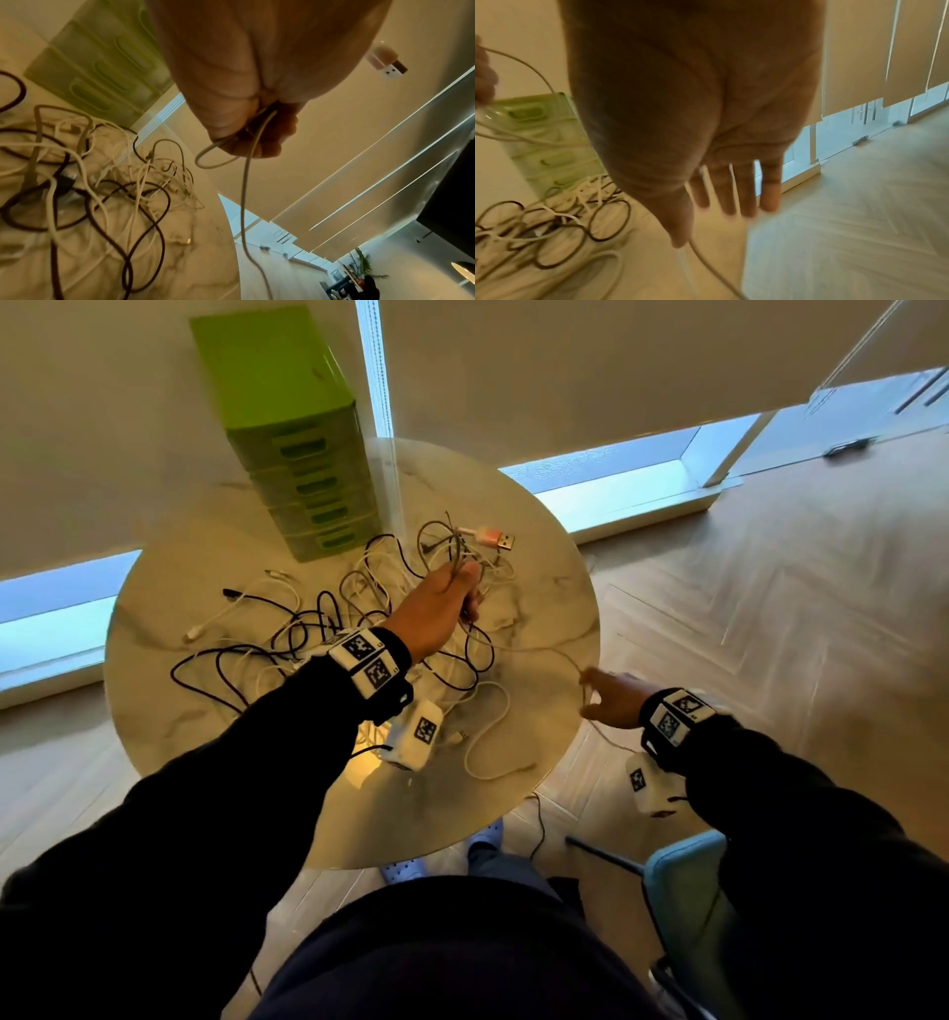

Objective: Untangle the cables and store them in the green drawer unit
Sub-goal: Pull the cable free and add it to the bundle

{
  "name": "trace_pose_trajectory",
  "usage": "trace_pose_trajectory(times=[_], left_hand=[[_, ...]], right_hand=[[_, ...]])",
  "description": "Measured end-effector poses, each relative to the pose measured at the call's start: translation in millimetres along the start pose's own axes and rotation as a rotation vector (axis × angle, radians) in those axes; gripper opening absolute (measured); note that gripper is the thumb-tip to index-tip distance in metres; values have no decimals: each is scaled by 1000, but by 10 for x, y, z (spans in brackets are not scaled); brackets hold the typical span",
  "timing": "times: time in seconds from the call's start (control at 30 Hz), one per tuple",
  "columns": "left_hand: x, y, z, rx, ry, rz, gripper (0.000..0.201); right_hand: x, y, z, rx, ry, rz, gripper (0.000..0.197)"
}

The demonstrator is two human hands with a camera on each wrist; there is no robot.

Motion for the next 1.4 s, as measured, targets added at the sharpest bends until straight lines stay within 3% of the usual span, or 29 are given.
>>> trace_pose_trajectory(times=[0.07, 0.13, 0.23, 0.3, 0.37, 0.43, 0.5, 0.57, 0.63, 0.7, 0.77, 0.8, 0.87, 0.93, 1.0, 1.07, 1.13, 1.3, 1.4], left_hand=[[-37, -96, 40, -31, 16, 14, 36], [-25, -190, 70, -70, 17, -3, 35], [-71, -260, 54, -107, 21, -52, 34], [-95, -241, 42, -113, 38, -99, 36], [-86, -121, 27, -91, 34, -209, 38], [-66, 91, 21, -43, 39, -290, 42], [-47, 303, 18, 34, 52, -213, 43], [-6, 488, 42, 128, 67, -53, 38], [28, 600, 68, 200, 80, 72, 36], [46, 617, 78, 224, 88, 132, 38], [38, 558, 81, 227, 98, 195, 38], [28, 517, 84, 232, 116, 222, 38], [28, 436, 102, 240, 143, 252, 38], [53, 401, 107, 217, 120, 245, 36], [60, 432, 122, 178, 83, 213, 33], [68, 518, 169, 155, 64, 192, 35], [104, 608, 258, 137, 56, 187, 39], [102, 587, 436, -41, 93, 89, 50], [89, 583, 508, -53, 68, 39, 49]], right_hand=[[-249, 130, 105, 129, 143, -122, 87], [-655, 247, 275, 200, 329, -176, 98], [-1210, 250, 517, 197, 504, -102, 77], [-1418, 273, 621, 138, 564, -220, 46], [-1451, 331, 626, 183, 600, -341, 20], [-1309, 423, 536, 361, 594, -411, 19], [-990, 452, 337, 448, 491, -480, 28], [-682, 344, 69, 409, 365, -397, 32], [-469, 254, -89, 352, 267, -237, 18], [-492, 262, -102, 412, 306, -167, 48], [-835, 334, 67, 415, 465, -205, 81], [-1069, 367, 212, 381, 566, -216, 88], [-1514, 326, 472, 257, 729, -177, 82], [-1794, 294, 675, 165, 826, -164, 60], [-1871, 299, 765, 63, 849, -248, 34], [-1827, 308, 731, -12, 833, -316, 23], [-1751, 368, 664, 40, 820, -307, 25], [-1442, 757, 336, 421, 742, -332, 26], [-1417, 739, 224, 433, 643, -278, 27]])
Point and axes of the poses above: each hand's wrist, its own z-axis away from the middle knuckle, its own y-axis out of the back of the hand, x = y × z, the point moved 7 cm from there along -z, towards the middle knuckle, and after that the axes turned 15 degrees about -y, right-handed, at the moved point
